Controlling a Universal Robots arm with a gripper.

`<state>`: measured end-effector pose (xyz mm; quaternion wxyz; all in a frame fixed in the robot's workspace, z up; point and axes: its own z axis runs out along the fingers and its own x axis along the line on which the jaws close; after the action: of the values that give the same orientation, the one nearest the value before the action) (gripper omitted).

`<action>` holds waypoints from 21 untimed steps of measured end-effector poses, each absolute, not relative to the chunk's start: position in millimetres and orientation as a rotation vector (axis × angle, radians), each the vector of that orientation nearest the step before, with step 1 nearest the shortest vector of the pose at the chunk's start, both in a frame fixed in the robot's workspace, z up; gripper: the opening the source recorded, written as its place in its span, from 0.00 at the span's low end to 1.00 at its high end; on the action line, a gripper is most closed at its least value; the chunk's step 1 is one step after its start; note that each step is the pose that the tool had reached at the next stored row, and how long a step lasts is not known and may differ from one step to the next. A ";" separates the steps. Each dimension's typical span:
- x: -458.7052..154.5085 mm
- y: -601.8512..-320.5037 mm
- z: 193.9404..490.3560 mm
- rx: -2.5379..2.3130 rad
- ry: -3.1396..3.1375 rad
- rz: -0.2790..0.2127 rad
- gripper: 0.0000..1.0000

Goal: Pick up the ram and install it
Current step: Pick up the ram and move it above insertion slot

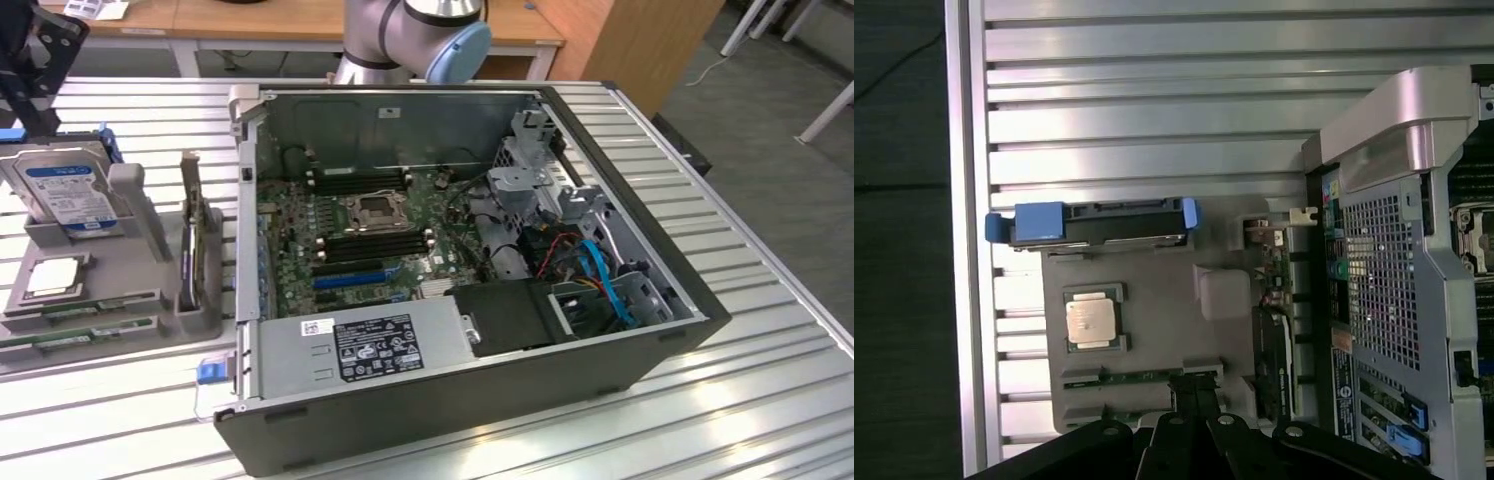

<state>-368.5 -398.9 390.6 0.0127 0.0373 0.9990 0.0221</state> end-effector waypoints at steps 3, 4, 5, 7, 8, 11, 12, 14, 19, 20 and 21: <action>-368.4 -398.9 390.6 0.116 3.113 0.069 0.11; -368.4 -398.9 390.5 0.116 3.113 0.069 0.11; -368.4 -398.8 390.6 0.116 3.113 0.069 0.11; -368.4 -398.8 390.5 0.116 3.113 0.069 0.11; -368.4 -398.9 390.5 0.112 3.113 0.069 0.11; -368.4 -398.8 390.3 0.047 3.116 0.070 0.11; -368.4 -398.8 390.2 0.019 3.117 0.070 0.11; -368.4 -398.8 389.9 -0.037 3.117 0.071 0.11; -368.4 -398.8 388.8 -0.180 3.114 0.072 0.11; -368.4 -398.8 388.7 -0.208 3.113 0.073 0.11; -368.4 -398.8 388.5 -0.236 3.112 0.073 0.11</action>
<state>-368.4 -398.8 388.5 0.0101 -0.0757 0.9968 0.0234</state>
